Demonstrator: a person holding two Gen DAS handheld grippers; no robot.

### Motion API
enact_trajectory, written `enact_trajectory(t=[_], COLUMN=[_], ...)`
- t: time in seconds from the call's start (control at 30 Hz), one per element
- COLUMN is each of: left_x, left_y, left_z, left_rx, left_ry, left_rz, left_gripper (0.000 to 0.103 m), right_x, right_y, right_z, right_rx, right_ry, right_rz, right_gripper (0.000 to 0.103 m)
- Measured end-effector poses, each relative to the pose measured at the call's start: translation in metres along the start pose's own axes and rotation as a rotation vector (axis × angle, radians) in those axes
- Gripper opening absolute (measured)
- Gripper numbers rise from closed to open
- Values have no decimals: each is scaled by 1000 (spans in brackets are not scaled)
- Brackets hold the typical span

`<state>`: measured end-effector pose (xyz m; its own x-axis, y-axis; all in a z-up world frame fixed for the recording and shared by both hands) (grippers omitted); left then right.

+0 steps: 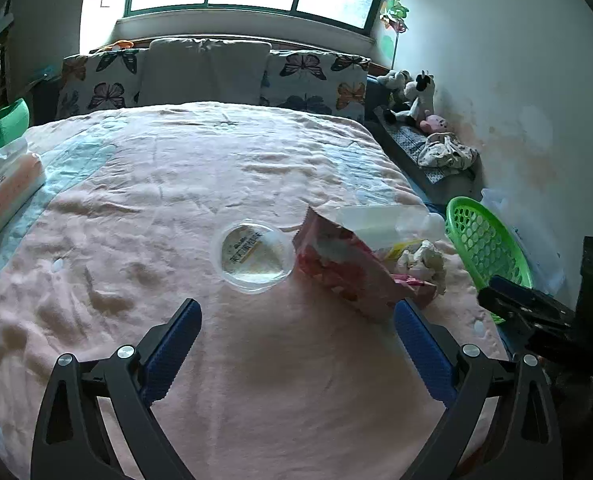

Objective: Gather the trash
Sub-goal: 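Reach the right tool to the crumpled white tissue and grasp it, then carry the tissue into the basket with the right tool while the left tool grasps the pink snack bag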

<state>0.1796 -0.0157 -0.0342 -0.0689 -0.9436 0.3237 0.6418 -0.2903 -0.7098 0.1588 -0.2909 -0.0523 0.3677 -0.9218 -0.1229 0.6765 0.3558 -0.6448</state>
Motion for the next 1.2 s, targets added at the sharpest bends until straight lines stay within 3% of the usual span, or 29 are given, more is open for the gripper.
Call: enact_trajectory(t=[0.5,0.67,0.8,1.2], left_x=[-9,-3,7,38], left_y=[4,6,8,37], left_z=[5,6,8,18], left_rx=[-18,-24,-23,-78], left_ry=[-40,-34,-27,-71], left_rz=[-19,-26,-36,-47], left_gripper=[90,89,88,83], right_x=[-14,-16,-13,4], right_y=[62,71,65,16], right_z=[15,14,12,5], right_rx=[-68,-81,-68,7], right_ry=[-36,-34,-19,14], right_rz=[38,36,43,12], right_gripper=[65,55,51,51])
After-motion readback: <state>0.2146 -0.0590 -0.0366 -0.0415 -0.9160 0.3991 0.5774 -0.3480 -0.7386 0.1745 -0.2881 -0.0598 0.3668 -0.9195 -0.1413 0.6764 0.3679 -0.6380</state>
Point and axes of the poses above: each gripper's, at about its wrist camera, not at the fingertips, and y roughly the way its jaws point, x to its right, z to its top, the point moved 3 cm from there along y, roughly the way its jaws point, and after that the axes turned 10 degrees about -y, right-handed, at the moved point
